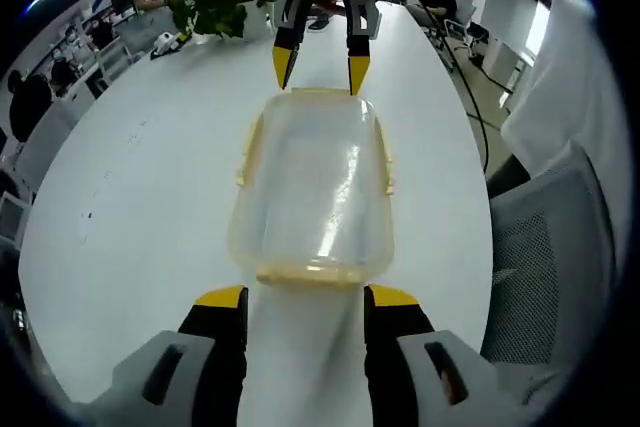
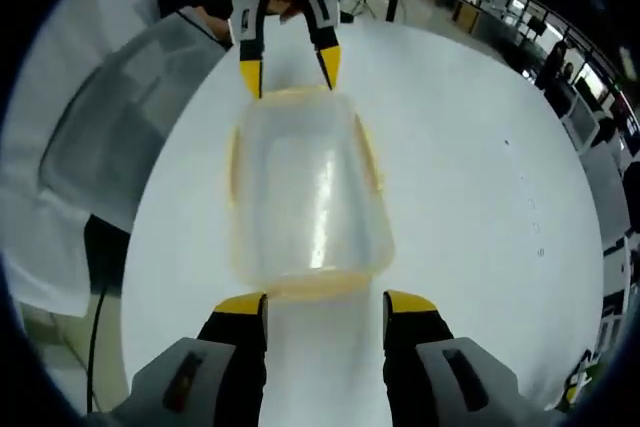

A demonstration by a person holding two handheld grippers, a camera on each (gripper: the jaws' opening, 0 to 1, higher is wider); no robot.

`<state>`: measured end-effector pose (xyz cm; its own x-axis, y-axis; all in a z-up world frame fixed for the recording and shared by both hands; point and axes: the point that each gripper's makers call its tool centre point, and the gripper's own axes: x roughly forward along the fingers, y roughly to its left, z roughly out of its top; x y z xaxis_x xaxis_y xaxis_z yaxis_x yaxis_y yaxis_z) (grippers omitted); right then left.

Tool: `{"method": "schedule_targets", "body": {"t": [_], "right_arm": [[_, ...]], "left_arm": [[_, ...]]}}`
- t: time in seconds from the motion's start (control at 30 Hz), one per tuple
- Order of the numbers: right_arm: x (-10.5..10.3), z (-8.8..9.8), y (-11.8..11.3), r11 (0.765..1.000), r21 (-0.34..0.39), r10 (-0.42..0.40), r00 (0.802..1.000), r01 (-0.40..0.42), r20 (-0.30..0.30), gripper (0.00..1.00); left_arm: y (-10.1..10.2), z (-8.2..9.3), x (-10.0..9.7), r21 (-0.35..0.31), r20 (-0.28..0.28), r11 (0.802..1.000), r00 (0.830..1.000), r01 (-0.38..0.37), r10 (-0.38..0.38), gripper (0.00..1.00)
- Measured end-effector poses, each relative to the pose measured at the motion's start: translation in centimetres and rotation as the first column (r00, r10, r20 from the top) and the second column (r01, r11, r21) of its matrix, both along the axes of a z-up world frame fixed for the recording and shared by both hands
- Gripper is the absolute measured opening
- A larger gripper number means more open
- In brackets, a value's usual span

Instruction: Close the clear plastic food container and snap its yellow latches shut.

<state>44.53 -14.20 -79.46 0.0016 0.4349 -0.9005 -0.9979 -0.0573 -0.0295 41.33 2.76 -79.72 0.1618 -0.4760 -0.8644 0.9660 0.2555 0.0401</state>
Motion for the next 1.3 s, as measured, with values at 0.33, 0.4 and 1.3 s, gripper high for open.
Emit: {"method": "schedule_targets", "body": {"t": [0.33, 0.4, 1.3], "right_arm": [[-0.2, 0.8, 0.1, 0.998, 0.024, -0.064, 0.998, 0.064, -0.025, 0.47], [-0.4, 1.0, 0.1, 0.996, 0.025, -0.085, 0.996, 0.086, -0.034, 0.46], [0.6, 1.2, 1.2, 0.829, -0.037, -0.556, 0.816, 0.558, -0.161, 0.45]], "left_arm": [[0.2, 1.3, 0.3, -0.035, 0.008, 0.997, 0.998, -0.065, 0.065, 0.45], [0.2, 1.5, 0.2, -0.042, -0.005, 0.995, 0.996, -0.091, 0.091, 0.45], [0.8, 2.3, 0.8, -0.098, -0.274, 0.771, 0.762, -0.629, 0.586, 0.45]]}}
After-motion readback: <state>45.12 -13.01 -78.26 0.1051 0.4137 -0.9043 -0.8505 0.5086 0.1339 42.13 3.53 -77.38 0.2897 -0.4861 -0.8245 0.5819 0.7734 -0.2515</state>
